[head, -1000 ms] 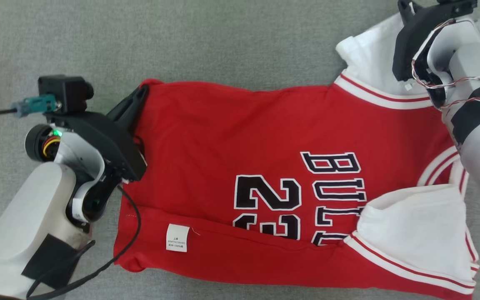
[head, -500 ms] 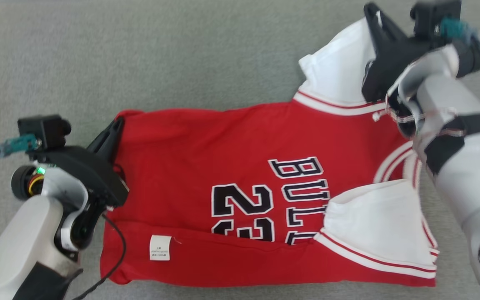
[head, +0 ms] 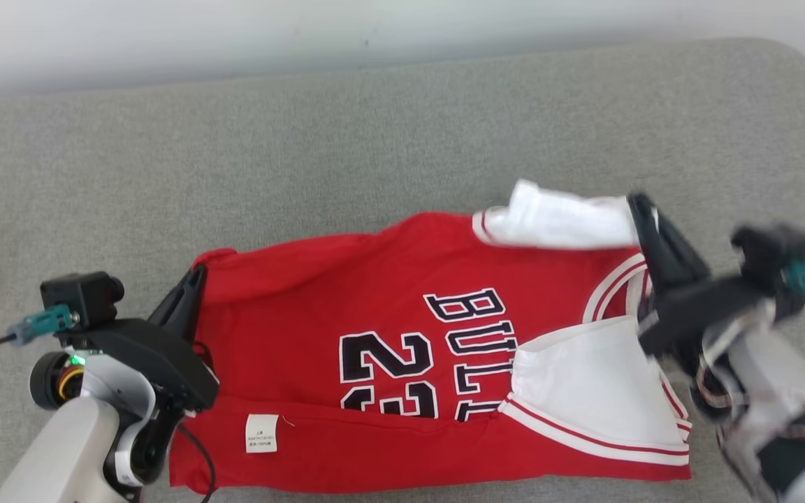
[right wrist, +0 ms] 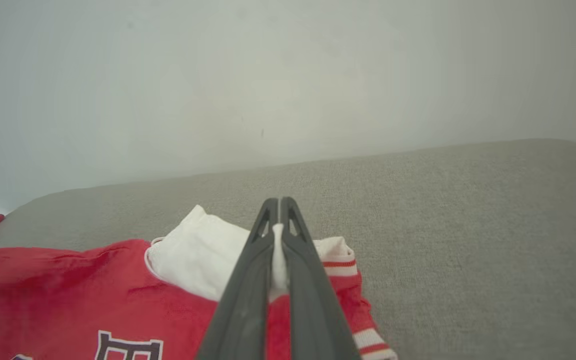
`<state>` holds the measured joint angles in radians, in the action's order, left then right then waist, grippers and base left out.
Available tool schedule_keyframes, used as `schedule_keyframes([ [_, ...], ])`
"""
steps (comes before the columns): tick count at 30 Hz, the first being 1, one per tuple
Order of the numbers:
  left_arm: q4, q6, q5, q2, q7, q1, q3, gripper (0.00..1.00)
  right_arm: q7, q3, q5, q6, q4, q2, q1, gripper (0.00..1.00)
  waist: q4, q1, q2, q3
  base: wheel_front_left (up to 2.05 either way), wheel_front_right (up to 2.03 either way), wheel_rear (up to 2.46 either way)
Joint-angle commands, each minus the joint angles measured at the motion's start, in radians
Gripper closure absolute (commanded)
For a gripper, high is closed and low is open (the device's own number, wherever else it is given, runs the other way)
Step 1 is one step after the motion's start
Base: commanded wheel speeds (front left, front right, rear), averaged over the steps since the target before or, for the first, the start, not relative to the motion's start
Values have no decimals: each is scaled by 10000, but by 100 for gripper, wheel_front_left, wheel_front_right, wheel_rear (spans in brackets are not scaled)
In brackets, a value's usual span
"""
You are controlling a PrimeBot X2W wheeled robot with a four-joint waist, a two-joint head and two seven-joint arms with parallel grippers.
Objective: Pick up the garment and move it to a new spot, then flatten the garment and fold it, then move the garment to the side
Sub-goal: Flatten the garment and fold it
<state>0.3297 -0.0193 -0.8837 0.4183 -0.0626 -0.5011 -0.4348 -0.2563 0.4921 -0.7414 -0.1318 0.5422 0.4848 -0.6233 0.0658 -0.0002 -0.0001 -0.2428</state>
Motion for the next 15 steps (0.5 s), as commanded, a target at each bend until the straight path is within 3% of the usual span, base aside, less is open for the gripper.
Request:
schedule_keyframes([
  [1, -19, -17, -141, 3, 105, 198, 14, 100, -22, -362, -105, 25, -468, -11, 663, 100, 43, 2, 1, 171, 0, 0, 0],
  [8, -85, -127, 49, -118, 699, 754, 13, 100, 710, -2736, 161, 25, -3064, -557, 3860, 100, -88, 2, 1, 421, 0, 0, 0],
  [15, -323, -247, 106, -173, 1250, 1579, -47, 100, 2097, -4778, 650, 25, -5565, -1987, 6662, 100, -292, 2, 1, 645, 0, 0, 0],
])
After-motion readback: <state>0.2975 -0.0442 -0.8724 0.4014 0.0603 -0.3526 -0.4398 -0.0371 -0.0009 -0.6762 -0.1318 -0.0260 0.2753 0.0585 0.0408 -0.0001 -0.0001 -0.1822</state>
